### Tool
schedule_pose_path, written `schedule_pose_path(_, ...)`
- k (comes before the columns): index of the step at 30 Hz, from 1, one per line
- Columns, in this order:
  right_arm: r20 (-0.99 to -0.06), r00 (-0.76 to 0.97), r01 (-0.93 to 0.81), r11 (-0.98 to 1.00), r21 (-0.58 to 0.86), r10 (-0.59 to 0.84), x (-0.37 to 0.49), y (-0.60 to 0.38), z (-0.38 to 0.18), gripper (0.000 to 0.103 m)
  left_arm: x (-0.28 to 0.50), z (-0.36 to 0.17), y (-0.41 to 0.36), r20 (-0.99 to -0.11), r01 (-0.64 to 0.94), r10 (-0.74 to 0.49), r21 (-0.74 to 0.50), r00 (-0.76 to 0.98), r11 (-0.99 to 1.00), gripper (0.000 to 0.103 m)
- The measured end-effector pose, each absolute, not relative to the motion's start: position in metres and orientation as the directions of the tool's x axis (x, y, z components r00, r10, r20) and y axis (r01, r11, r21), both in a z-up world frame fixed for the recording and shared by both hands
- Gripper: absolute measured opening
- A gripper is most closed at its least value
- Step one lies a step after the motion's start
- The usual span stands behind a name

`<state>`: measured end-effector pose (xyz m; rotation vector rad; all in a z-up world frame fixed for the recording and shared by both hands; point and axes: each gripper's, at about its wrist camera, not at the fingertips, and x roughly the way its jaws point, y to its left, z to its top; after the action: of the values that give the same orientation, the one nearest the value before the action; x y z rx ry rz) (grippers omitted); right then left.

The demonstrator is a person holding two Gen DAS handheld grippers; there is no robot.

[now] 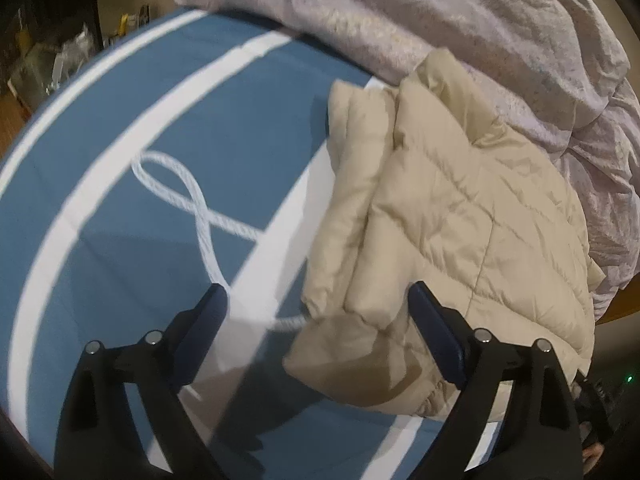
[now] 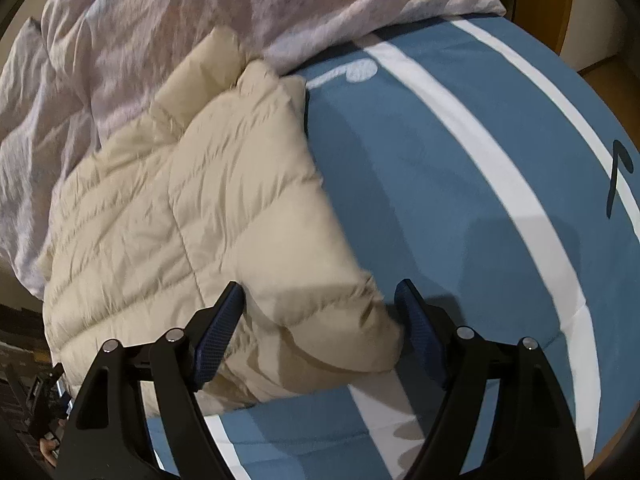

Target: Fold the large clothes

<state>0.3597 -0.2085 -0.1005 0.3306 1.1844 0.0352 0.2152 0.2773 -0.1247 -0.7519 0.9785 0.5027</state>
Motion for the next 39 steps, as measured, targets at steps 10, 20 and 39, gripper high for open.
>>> schedule_pose_path(10, -0.905, 0.367, 0.193, 0.934, 0.3, 0.214, 0.355, -0.208, -0.106, 0.069, 0.223, -0.123, 0.261, -0.879, -0.693, 0.069, -0.322, 0.473, 0.645, 0.078)
schedule_pose_path(20, -0.885, 0.388, 0.198, 0.914, 0.354, 0.258, 0.343, -0.212, -0.106, 0.045, 0.22, -0.122, 0.256, -0.866, -0.695, 0.035, -0.376, 0.499, 0.612, 0.054)
schedule_pose_path(39, -0.83, 0.41, 0.152, 0.869, 0.471, 0.378, 0.323, -0.215, -0.087, 0.016, 0.194, -0.096, 0.261, -0.828, -0.697, 0.05, -0.435, 0.558, 0.57, 0.015)
